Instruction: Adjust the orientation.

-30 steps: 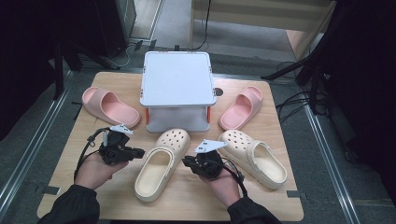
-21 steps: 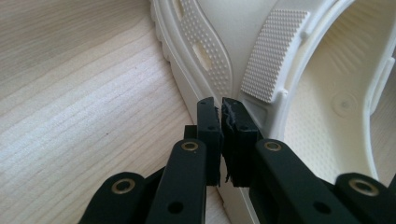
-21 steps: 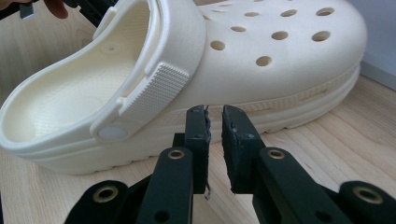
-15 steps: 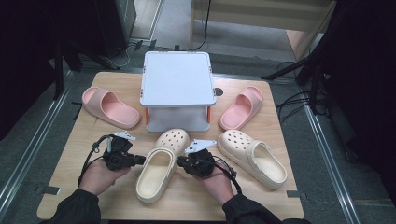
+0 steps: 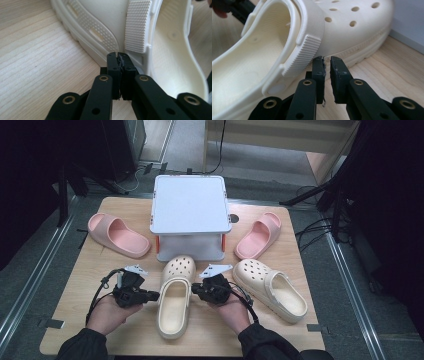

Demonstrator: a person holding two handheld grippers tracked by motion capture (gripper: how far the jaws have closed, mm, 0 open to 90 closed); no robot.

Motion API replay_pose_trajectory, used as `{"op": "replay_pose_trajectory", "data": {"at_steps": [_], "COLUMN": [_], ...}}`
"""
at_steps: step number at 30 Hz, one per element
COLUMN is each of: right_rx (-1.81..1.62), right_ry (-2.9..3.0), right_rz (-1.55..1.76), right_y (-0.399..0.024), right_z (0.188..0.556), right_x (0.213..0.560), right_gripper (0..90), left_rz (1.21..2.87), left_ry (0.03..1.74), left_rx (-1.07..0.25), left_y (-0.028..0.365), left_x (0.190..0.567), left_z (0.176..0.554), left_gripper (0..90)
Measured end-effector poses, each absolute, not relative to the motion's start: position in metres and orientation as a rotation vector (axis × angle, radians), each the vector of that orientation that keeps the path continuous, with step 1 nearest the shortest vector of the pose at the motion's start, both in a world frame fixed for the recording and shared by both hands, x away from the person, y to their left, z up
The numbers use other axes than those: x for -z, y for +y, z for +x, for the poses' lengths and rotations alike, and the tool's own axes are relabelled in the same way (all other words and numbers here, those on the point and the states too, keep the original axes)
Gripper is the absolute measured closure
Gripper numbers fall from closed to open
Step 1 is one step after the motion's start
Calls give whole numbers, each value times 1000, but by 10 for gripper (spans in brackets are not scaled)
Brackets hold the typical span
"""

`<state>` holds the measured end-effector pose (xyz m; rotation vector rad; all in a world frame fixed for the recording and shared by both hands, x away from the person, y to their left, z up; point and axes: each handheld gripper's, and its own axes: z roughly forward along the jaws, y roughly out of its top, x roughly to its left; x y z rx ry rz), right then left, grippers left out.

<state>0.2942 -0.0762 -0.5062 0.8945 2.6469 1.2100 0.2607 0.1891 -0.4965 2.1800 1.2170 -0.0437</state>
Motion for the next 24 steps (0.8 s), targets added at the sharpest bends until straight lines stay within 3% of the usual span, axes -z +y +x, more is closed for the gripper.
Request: {"op": "replay_pose_trajectory", "data": {"at_steps": [10,14,24], "right_rx": [-1224,-1216,-1264], "right_ry": [2659,2664,2660], "right_rz": [882,869,841], "right_y": [-77,-80,-98], "right_z": [299,302,306], "right_x": [508,507,494], "right_gripper": [819,747,659], "left_rz": [2168,2145,2072], "left_ry": [1226,1262,1238], "left_rx": [48,61,-4], "left_y": [190,198,212], "left_x": [498,499,482], "left_z": [263,267,263], "left_gripper": [868,696,457]}}
